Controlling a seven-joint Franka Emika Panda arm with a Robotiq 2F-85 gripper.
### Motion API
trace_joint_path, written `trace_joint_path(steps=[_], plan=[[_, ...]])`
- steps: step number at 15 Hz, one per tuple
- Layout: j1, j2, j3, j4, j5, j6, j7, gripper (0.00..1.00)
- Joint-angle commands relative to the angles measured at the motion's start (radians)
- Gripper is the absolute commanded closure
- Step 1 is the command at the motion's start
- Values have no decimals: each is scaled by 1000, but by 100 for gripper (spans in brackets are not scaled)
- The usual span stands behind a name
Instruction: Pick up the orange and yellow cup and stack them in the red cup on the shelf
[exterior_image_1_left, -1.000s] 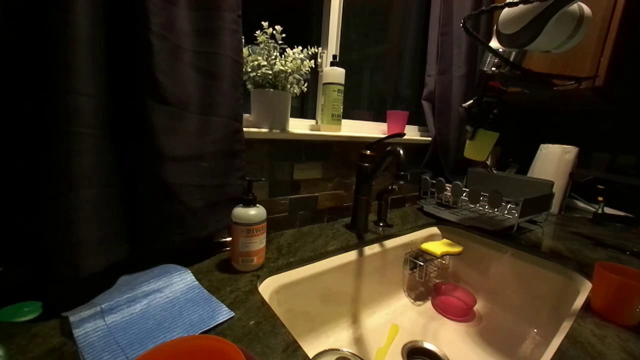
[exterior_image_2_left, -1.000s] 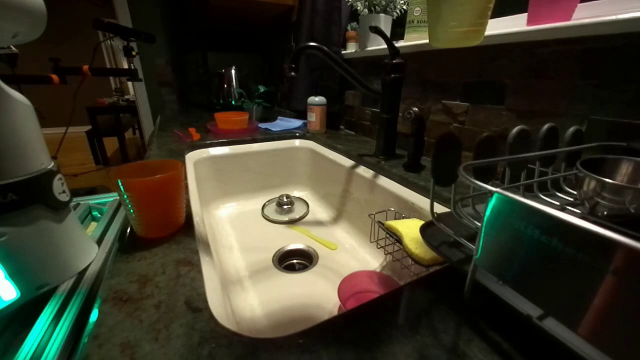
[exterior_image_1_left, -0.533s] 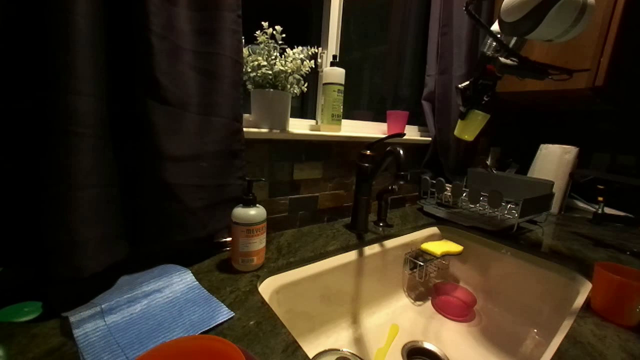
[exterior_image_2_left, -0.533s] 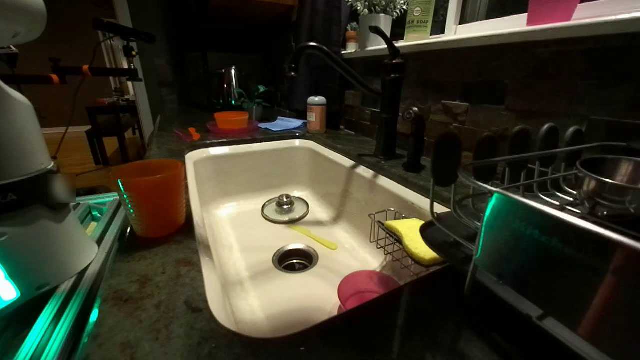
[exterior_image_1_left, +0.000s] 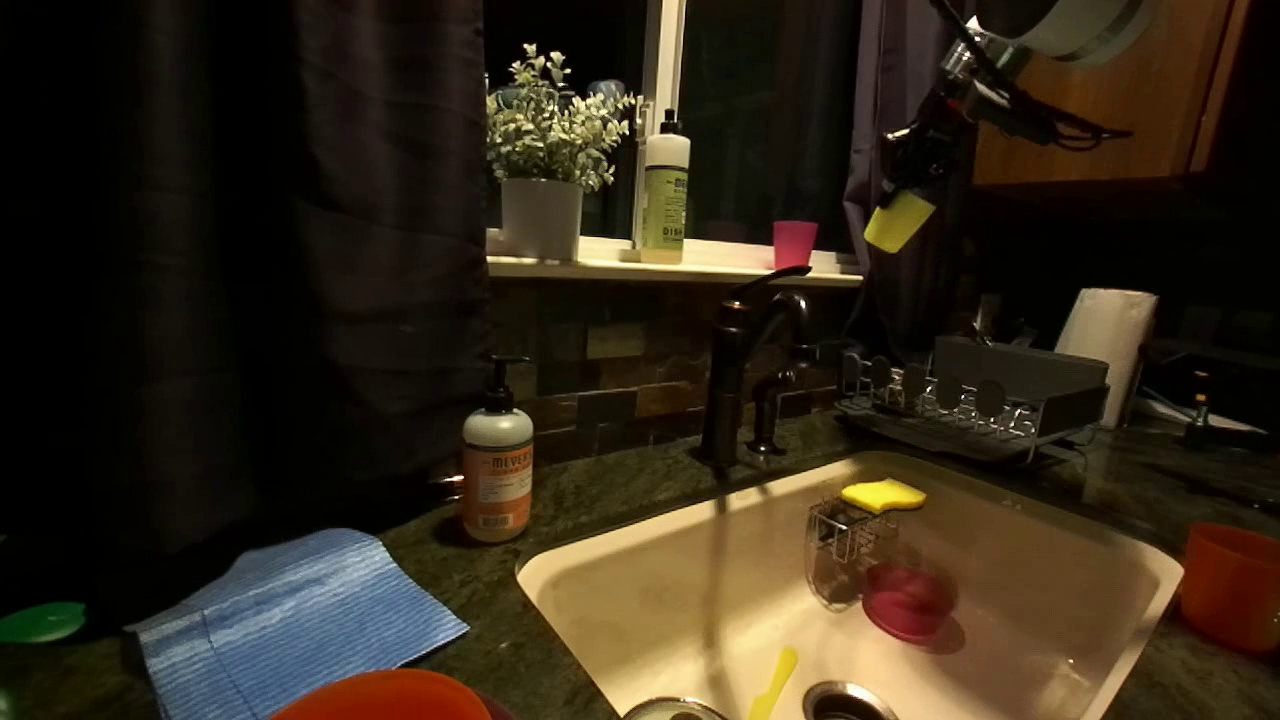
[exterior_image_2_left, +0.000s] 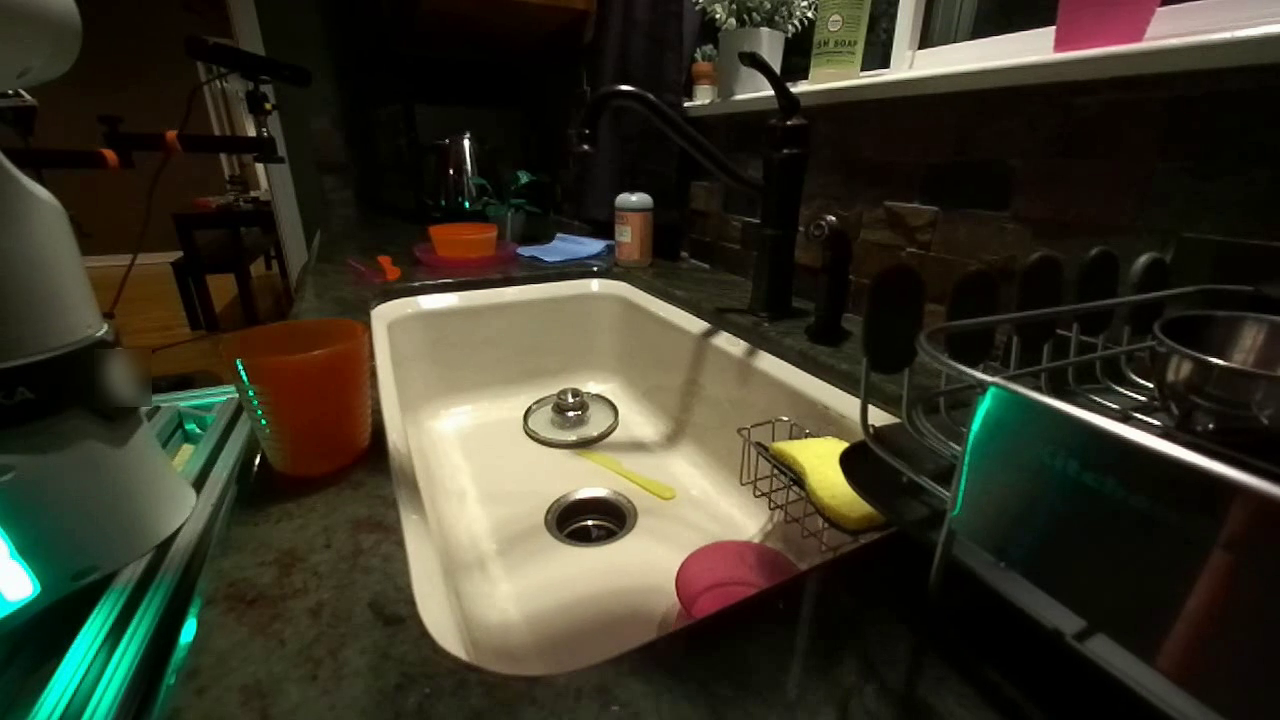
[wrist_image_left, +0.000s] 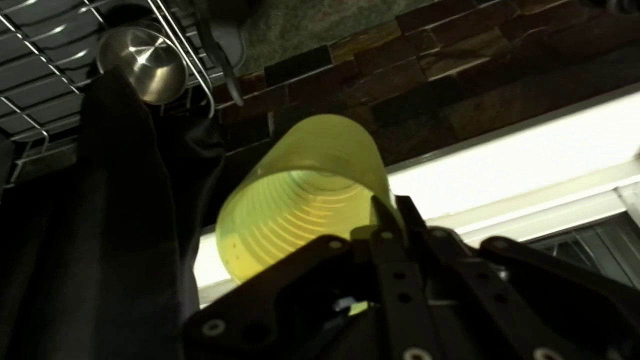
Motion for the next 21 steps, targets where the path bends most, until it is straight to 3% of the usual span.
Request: trace_joint_path(steps=[1,11,21], plan=[[40,75,-12,95,67,4,-65,99],[56,221,8,312,91,-4,-184,99],[35,338,29,456,137,-15,-332,99]])
